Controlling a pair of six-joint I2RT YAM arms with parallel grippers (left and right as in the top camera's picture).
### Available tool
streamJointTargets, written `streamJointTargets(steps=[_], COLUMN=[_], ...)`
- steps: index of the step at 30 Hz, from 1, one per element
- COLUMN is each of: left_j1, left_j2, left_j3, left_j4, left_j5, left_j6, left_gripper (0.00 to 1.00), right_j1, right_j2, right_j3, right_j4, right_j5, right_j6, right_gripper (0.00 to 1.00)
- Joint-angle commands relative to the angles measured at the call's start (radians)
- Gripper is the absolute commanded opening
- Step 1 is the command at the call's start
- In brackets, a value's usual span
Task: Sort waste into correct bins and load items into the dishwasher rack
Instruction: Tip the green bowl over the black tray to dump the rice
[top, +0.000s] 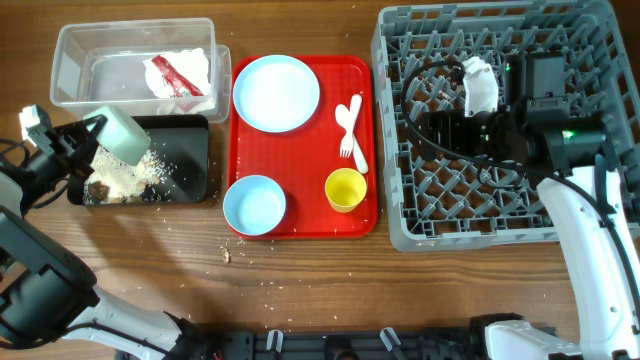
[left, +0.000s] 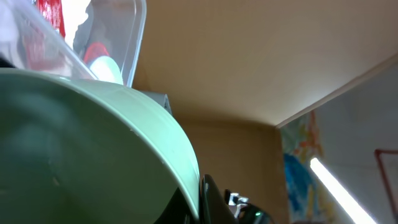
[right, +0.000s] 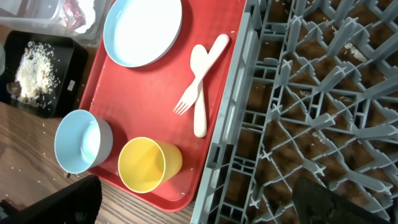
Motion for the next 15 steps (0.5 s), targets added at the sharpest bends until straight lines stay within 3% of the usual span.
streamJointTargets(steps=[1,3,5,8,9,11,15], left_j1=[0.005,0.000,-0.001,-0.015,-0.020,-0.026,-0.064], left_j2=[0.000,-0.006,-0.005,-0.008,-0.008,-0.008,-0.008], left_j3=[-0.002,-0.002,-0.002,-0.001,-0.001,-0.001,-0.001], left_j4=[0.023,-0.061,0.032,-0.076,-0.002,0.049,0.095], left_j5=[0.034,0.033,-0.011,0.033,0.022,-0.046,0.030], left_j6=[-0.104,-0.104,-0.074,-0.099,-0.067,-0.151,-0.176], left_gripper=[0.04,0.04,0.04,0.04,0.04,0.04,0.04], right_j1=[0.005,0.005,0.005,0.005,0.005,0.005,0.005], right_j2=[0.005,0.005,0.005,0.005,0.005,0.005,0.005], right_j3=[0.013,0.013,0.013,0.013,0.013,0.013,0.013], right_j4=[0.007,0.006,0.008,0.012,0.021,0.034,0.034], right_j5=[0.003,0.003,0.003,0.003,0.003,0.003,0.003], right_j6=[-0.012,-0.013,-0.013,-0.013,-0.013,-0.009,-0.010], right_gripper=[1.00,1.00,1.00,1.00,1.00,1.00,0.99])
